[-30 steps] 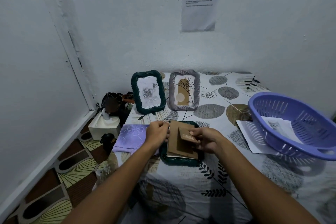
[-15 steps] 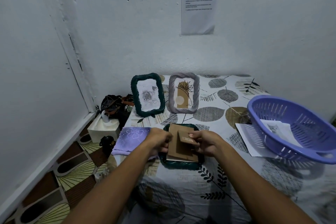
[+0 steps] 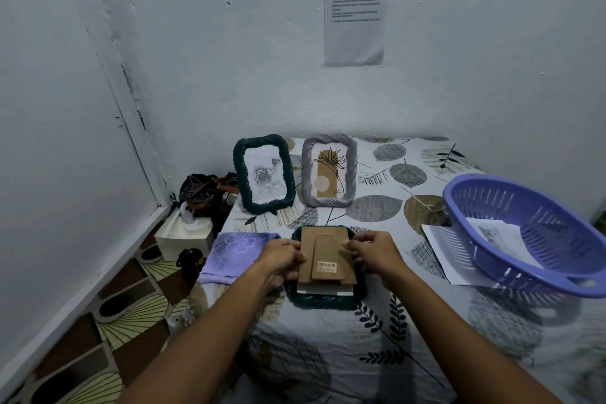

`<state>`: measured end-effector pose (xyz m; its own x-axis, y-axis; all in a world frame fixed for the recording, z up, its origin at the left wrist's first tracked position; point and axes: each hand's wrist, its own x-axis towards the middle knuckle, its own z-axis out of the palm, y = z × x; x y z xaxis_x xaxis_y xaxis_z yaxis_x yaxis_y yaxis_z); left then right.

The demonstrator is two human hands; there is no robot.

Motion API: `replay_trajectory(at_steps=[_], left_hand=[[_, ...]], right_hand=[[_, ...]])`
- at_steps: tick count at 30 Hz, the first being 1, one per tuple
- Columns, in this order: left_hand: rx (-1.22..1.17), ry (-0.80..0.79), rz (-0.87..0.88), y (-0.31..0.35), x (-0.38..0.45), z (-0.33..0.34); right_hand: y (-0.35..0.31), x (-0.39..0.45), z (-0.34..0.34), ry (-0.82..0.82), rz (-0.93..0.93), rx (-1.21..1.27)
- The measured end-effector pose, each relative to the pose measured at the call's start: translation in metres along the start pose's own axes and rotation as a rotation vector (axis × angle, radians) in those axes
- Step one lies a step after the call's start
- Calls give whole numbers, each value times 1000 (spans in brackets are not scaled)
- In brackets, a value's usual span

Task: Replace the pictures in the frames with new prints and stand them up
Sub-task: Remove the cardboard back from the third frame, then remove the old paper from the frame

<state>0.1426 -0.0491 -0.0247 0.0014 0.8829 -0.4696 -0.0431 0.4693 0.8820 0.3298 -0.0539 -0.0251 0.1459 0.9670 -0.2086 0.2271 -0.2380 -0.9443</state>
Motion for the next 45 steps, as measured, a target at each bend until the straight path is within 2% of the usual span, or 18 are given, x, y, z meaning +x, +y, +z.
replay_trajectory(at_steps=[6, 10, 13, 17, 21, 25, 27, 32, 41, 43, 45], left_hand=[[-71, -22, 10, 1, -1, 5], [-53, -28, 51, 1, -1, 17], [49, -49, 140, 2, -4, 31], [368, -103, 403, 4, -3, 46], [855, -303, 655, 9, -2, 53], [1405, -413, 645, 2, 8, 59], [1543, -439, 636, -2, 14, 63], [1592, -442, 659, -2, 15, 64], [1554, -445, 674, -1, 11, 63], [1507, -442, 657, 1, 9, 59], [1477, -422, 635, 4, 7, 50]], right_hand=[[-10, -8, -3, -121, 131, 174], [-10, -11, -11, -106, 157, 247], [-7, -11, -27, -79, 175, 301], [0, -11, -60, -3, 172, 328], [6, -13, -91, 58, 174, 227], [13, -13, -98, 103, 195, 146], [17, -13, -96, 108, 206, 126], [25, -5, -89, 141, 194, 43], [27, -2, -86, 206, 15, -741], [25, -3, -84, 230, -14, -831], [21, -6, -82, 251, -72, -797]])
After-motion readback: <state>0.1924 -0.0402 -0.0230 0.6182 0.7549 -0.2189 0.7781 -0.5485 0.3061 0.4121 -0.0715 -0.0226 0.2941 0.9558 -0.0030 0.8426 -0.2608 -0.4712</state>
